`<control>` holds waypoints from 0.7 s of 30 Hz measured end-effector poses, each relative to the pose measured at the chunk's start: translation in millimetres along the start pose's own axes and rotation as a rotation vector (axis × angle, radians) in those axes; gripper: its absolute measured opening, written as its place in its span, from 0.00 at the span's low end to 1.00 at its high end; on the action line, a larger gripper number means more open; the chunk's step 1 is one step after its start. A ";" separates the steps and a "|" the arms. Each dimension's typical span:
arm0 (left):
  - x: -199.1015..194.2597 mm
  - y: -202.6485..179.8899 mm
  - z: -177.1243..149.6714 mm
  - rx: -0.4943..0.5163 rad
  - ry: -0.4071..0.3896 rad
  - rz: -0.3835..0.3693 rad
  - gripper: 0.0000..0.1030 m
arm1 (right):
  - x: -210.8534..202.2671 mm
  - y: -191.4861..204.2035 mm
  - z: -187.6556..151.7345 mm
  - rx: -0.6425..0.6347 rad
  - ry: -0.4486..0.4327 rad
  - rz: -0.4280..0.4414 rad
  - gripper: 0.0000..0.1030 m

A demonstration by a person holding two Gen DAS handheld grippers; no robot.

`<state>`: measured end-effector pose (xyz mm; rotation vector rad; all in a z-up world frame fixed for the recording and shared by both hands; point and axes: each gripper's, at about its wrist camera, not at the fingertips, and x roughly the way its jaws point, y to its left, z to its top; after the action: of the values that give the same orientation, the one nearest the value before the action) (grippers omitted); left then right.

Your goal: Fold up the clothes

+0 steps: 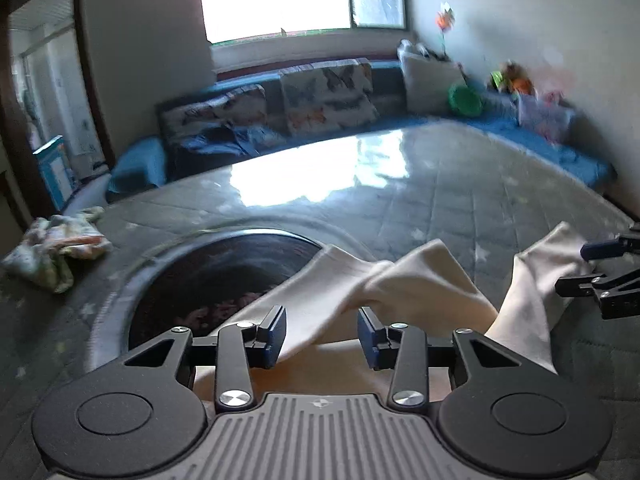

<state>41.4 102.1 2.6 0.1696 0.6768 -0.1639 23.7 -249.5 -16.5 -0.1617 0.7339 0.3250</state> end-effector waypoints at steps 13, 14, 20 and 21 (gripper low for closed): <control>52.1 5.5 5.4 -0.027 0.083 -0.038 0.19 | 12.5 -0.6 -8.5 0.034 0.025 0.036 0.95; 50.1 6.4 5.8 -0.035 0.072 -0.041 0.11 | 13.2 0.1 -9.0 0.031 0.028 0.039 0.98; 31.7 21.9 9.1 -0.111 0.008 -0.044 0.03 | 14.8 1.6 -11.2 0.037 0.037 0.039 1.00; 28.8 25.1 9.3 -0.123 0.001 -0.036 0.03 | 14.9 1.7 -11.0 0.039 0.040 0.040 1.00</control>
<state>74.3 121.9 -6.0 0.0392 0.6887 -0.1560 26.6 -247.2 -34.8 -0.1168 0.7830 0.3457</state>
